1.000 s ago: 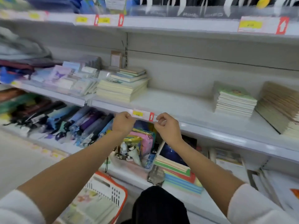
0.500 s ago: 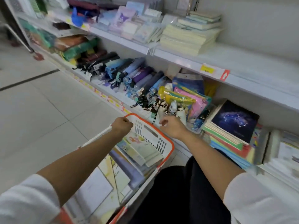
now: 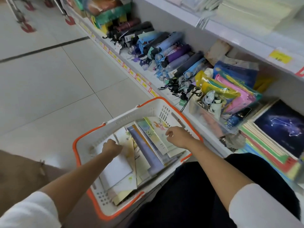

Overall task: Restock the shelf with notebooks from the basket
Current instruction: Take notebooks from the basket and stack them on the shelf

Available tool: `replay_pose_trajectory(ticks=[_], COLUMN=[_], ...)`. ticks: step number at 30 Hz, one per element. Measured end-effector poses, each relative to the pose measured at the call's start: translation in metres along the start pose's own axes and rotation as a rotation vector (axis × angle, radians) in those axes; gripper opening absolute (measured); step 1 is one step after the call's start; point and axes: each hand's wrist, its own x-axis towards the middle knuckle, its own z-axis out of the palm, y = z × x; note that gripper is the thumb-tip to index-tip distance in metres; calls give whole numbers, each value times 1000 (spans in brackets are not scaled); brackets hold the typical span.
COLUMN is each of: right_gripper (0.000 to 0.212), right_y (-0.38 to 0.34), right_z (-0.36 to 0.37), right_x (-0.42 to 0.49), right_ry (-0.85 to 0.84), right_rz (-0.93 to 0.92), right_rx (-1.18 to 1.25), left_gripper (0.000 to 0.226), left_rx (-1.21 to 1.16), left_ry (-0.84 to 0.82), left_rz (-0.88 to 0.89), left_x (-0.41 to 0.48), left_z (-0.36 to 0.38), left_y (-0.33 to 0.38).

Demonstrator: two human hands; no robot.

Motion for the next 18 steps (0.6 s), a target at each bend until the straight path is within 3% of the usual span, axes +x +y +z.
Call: replay_pose_trajectory(ticks=[3, 9, 18], right_gripper=[25, 19, 27], right_y=[-12, -27, -20], right_z=[16, 52, 84], right_x=[0, 0, -4], right_ry=[-25, -52, -142], right_rz=[-46, -77, 10], right_rx=[-5, 138, 240], left_gripper=[51, 109, 87], left_rx=[307, 336, 349], left_ry=[-6, -246, -299], left_rz=[-13, 26, 251], left_x=[-2, -1, -16], left_z=[-3, 12, 24], left_y=[-35, -85, -99])
